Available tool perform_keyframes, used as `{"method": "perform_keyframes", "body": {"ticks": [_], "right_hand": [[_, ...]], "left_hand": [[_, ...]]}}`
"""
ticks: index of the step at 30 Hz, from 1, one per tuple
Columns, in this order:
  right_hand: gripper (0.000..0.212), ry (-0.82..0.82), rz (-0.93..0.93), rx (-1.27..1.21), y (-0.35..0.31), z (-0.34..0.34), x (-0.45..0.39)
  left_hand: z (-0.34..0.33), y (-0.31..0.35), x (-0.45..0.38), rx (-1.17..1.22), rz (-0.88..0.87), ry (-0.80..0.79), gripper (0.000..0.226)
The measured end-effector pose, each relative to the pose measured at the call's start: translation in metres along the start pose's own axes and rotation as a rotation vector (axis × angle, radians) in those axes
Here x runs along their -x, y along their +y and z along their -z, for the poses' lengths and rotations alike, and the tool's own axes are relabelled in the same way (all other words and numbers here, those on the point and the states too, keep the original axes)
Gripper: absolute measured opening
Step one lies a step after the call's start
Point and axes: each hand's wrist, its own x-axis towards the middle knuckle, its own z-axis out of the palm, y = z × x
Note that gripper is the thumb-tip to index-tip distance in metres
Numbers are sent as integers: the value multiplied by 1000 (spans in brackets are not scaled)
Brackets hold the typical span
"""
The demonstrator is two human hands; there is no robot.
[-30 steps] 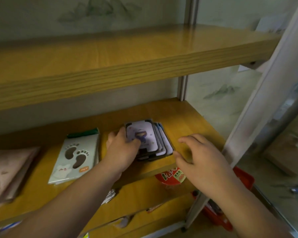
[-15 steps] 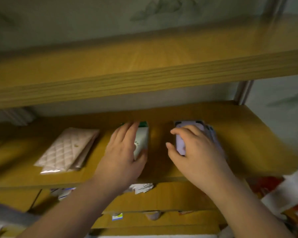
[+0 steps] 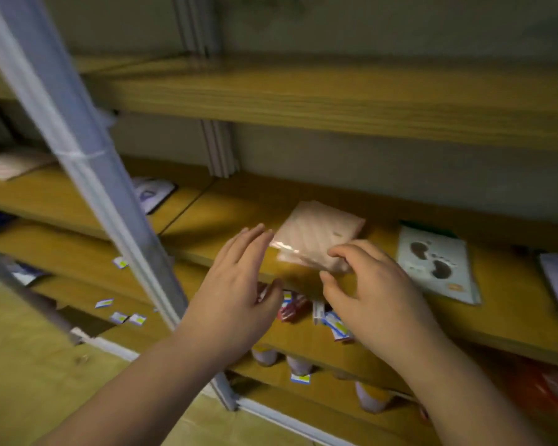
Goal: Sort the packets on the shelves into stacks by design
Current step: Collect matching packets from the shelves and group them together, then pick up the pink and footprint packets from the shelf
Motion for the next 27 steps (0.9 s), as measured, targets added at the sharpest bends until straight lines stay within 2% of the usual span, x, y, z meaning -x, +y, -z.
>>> {"method": "perform_keyframes", "body": {"ticks": [5,8,15,23,27], "right_hand": [[46,-69,83,-40,-112,-67,-7],[41,-105,143,-57,-176,-110,-18],[37,-176,209,-88,-292,-175,-48],[40,-224,277,-69,-356,-236,-93],[39,-177,285,-79,-381,-272,-138]], "left_hand": [[72,-95,53,21,91,21,68],[110,-155,81,-15,109,53,68],[186,-261,111,-54,272,139,71],[209,-349,104,-52,345,176,69],[218,-398,75,-98,345,162,69]]}}
